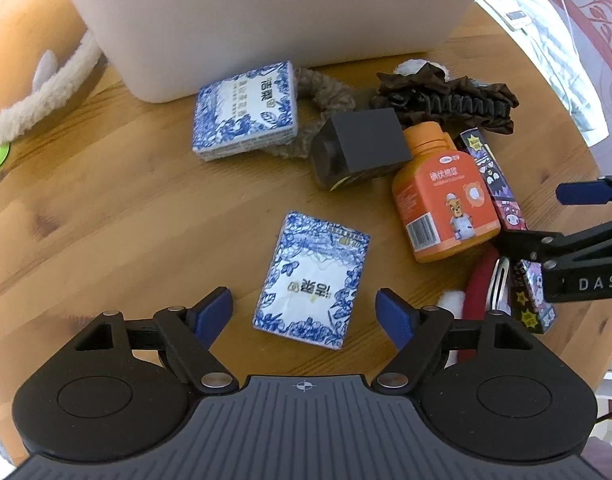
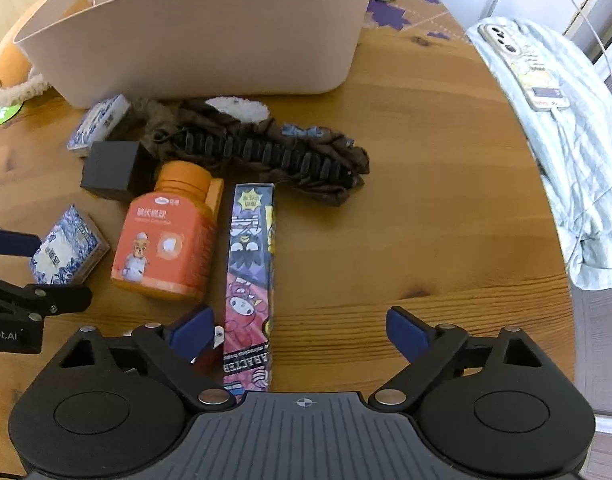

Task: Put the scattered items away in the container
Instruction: 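Grasp the blue-and-white box with left tool while right tool grasps purple cartoon box, then lift both boxes and carry them over the beige basket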

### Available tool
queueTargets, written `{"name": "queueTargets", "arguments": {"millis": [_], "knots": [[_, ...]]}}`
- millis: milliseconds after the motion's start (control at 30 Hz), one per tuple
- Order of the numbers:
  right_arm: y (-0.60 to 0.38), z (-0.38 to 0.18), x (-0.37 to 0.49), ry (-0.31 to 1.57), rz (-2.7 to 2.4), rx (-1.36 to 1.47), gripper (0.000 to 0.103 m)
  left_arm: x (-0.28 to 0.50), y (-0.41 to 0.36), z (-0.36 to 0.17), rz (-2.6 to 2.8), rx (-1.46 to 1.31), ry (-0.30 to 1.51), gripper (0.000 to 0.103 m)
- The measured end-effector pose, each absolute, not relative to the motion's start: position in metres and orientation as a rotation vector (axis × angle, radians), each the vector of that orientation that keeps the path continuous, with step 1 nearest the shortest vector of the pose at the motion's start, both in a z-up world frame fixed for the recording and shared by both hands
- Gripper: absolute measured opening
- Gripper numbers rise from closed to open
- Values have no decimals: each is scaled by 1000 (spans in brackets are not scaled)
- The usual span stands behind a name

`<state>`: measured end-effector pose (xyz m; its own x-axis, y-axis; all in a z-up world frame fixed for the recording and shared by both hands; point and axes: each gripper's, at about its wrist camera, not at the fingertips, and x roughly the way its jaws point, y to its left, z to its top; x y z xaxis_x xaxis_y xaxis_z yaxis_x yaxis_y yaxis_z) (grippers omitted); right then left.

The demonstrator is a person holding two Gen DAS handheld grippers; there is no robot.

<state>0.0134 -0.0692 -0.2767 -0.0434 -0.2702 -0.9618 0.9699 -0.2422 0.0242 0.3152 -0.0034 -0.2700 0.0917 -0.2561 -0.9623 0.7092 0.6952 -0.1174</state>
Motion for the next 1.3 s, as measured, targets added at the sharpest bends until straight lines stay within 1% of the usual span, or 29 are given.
{"name": "queueTargets", "arguments": {"millis": [133, 233, 400, 433, 467, 500, 533, 567, 600, 633, 667, 700, 967, 1100, 1133, 1300], "knots": [[-71, -280, 13, 860, -1524, 1174, 94, 311, -7, -272, -752, 459, 1263, 80], [-75, -282, 12, 854, -1531, 1184, 88, 310, -11, -273, -752, 482, 1242, 80], [-80, -289, 13, 852, -1526, 1207, 72, 307, -15, -275, -743, 508, 1217, 80], [-80, -289, 14, 855, -1531, 1198, 70, 307, -15, -275, -742, 512, 1210, 79], [-80, -288, 14, 856, -1529, 1193, 63, 306, -15, -275, -741, 519, 1201, 75], [-80, -287, 14, 851, -1525, 1187, 57, 304, -15, -275, -740, 529, 1188, 72], [-79, -286, 14, 847, -1528, 1185, 54, 302, -13, -273, -746, 533, 1177, 66], [-79, -286, 14, 846, -1528, 1180, 46, 300, -11, -271, -755, 534, 1169, 58], [-79, -285, 13, 842, -1530, 1180, 38, 299, -12, -270, -761, 535, 1163, 54], [-79, -284, 12, 837, -1532, 1185, 34, 299, -13, -270, -765, 536, 1160, 48], [-78, -283, 12, 835, -1534, 1188, 25, 298, -15, -270, -767, 538, 1161, 48], [-79, -283, 11, 831, -1535, 1196, 22, 298, -16, -270, -769, 538, 1163, 48], [-68, -274, 16, 752, -1518, 1259, 21, 290, -8, -267, -770, 502, 1188, 47], [-61, -259, 15, 713, -1530, 1248, 21, 287, -2, -260, -777, 487, 1183, 47], [-60, -254, 14, 656, -1588, 1281, 21, 287, 0, -258, -782, 482, 1184, 47], [-56, -231, 6, 597, -1615, 1254, 21, 290, 15, -245, -788, 458, 1169, 47]]}}
